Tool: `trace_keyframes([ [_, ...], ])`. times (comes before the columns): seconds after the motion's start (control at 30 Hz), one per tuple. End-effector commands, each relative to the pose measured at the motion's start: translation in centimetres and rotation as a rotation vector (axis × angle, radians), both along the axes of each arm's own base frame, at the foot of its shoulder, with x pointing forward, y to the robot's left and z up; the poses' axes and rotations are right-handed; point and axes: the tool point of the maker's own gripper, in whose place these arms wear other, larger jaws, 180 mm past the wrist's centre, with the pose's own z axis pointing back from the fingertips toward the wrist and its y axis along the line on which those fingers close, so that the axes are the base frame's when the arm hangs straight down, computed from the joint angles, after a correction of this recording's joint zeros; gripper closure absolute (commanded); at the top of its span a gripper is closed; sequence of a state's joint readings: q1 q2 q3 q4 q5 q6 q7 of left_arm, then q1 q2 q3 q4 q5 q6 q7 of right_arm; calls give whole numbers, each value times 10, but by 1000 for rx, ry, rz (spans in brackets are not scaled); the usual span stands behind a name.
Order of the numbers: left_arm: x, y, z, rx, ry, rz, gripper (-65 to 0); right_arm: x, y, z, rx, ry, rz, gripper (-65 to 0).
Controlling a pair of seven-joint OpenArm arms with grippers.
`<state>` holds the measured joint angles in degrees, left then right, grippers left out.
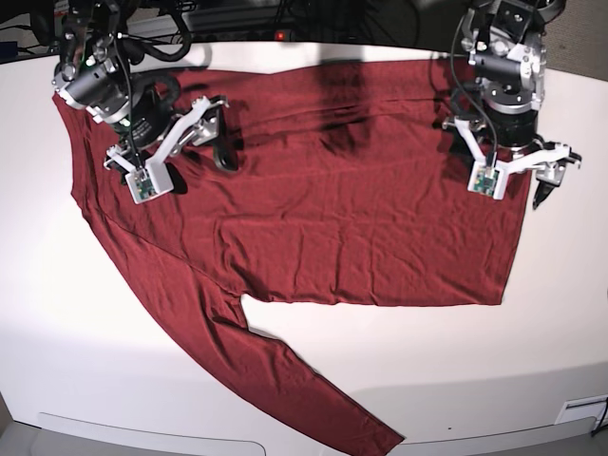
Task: Fold the T-shirt properly
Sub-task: 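Move both grippers across the shirt to its hem edge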
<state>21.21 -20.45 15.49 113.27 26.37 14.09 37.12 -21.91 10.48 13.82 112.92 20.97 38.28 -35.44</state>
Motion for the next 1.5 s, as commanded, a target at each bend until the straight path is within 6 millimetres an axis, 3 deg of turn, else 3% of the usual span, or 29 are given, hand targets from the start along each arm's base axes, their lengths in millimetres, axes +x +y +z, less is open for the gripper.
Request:
trace_keyframes([
  [0.0,6,-1,15,16,-61,-20,-455,5,2,13,11,-50,14,-477],
  [0.27,9,-7,23,38,-108,-23,-455,6,2,15,17,-61,12,-477],
  [0.57,21,-27,46,5,-236,-96,-455,22,5,37,65,-177,4,-477],
  [0.83,76,-40,101,-54,-389,-154,-455,88,13,107,57,-404,35,-477],
  [0.93,95,-42,120,-115,-419,-152,-455,107,20,123,12,-415,69,-477],
  [1.07,112,-44,145,-163,-473,-157,-455,123,28,148,2,-476,95,-477],
  [1.47,143,-27,232,-62,-682,-181,-455,155,33,228,-3,-689,108,-477],
])
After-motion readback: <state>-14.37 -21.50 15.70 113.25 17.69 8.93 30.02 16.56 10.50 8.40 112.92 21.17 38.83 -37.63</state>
